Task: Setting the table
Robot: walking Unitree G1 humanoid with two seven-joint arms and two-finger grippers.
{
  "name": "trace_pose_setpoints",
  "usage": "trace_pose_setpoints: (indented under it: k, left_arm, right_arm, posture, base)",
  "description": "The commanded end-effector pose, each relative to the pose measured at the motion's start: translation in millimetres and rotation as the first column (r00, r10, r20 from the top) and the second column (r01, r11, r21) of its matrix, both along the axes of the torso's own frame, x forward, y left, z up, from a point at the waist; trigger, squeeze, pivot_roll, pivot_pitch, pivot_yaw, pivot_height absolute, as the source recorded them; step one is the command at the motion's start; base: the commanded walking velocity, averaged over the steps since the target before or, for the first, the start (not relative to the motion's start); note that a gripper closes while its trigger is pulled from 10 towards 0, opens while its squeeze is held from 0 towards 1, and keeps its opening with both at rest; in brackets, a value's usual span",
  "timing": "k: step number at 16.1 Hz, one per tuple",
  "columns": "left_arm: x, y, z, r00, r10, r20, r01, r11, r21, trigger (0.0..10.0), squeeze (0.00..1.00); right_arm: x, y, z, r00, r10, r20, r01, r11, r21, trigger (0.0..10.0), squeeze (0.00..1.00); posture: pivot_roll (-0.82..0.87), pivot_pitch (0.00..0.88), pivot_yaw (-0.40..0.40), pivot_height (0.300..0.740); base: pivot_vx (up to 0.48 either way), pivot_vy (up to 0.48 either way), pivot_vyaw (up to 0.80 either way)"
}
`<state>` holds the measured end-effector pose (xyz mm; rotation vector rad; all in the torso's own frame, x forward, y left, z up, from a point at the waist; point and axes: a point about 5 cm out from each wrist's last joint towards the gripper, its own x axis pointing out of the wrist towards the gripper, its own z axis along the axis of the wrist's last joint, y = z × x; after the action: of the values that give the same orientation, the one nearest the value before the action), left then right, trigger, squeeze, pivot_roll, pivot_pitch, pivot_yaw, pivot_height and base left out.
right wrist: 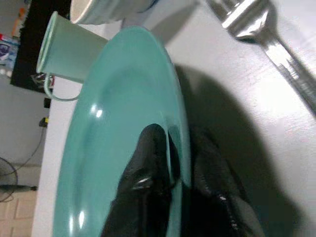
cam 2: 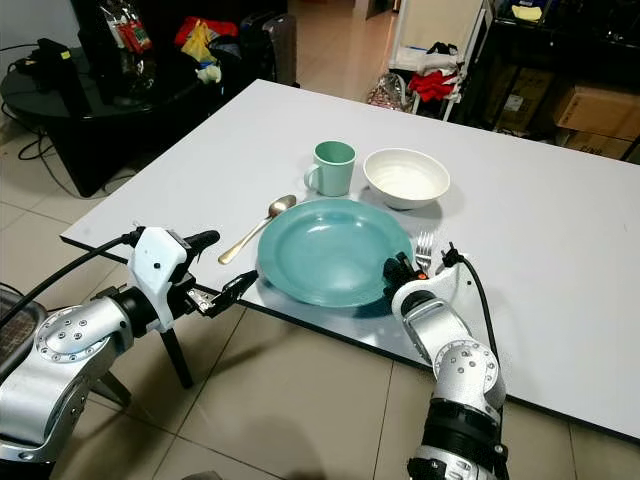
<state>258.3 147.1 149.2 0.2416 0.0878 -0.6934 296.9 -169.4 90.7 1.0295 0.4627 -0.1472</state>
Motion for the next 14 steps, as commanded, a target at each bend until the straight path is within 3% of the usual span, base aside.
trace_pose_setpoints:
  k: [1, 5, 11, 12, 14]
  left_arm:
    - [-0.9, -2.1, 2.4, 1.000, -0.018, 0.004, 0.018, 1.000, 0.008, 10.0, 0.00]
    - [-1.0, -2.4, 2.0, 1.000, -0.018, 0.000, 0.018, 1.000, 0.009, 10.0, 0.00]
    - [-2.8, -5.9, -0.3, 1.000, -0.020, -0.012, 0.019, 1.000, -0.006, 10.0, 0.00]
    - [-0.9, -7.2, 0.2, 1.000, -0.018, -0.011, 0.018, 1.000, -0.017, 10.0, 0.00]
    - [4.2, -7.2, 1.7, 1.000, 0.026, -0.002, -0.026, 0.999, -0.039, 10.0, 0.00]
  right_arm:
    - [3.6, -0.6, 2.3, 1.000, -0.004, 0.016, 0.004, 1.000, 0.006, 10.0, 1.00]
    - [2.0, -4.6, -1.7, 1.000, -0.028, 0.009, 0.028, 1.000, 0.013, 10.0, 1.00]
    - [-36.8, -27.2, 29.9, 0.997, -0.053, 0.061, 0.063, 0.983, -0.174, 10.0, 1.00]
    - [-45.2, -33.8, 38.3, 0.997, -0.044, 0.068, 0.060, 0.966, -0.253, 10.0, 1.00]
    - [-52.3, -36.4, 50.5, 0.994, -0.031, 0.105, 0.063, 0.949, -0.307, 10.0, 1.00]
  posture:
    - [0.04, 0.000, -0.040, 0.740]
    - [0.04, 0.000, -0.037, 0.740]
    - [0.01, 0.000, -0.006, 0.740]
    - [0.00, 0.000, 0.010, 0.740]
    - [-0.02, 0.000, 0.025, 0.740]
  base:
    - [0.000, 0.000, 0.00]
    - [0.000, 0.000, 0.00]
    - [0.000, 0.000, 0.00]
    - [0.000, 0.000, 0.00]
    - [0.000, 0.000, 0.00]
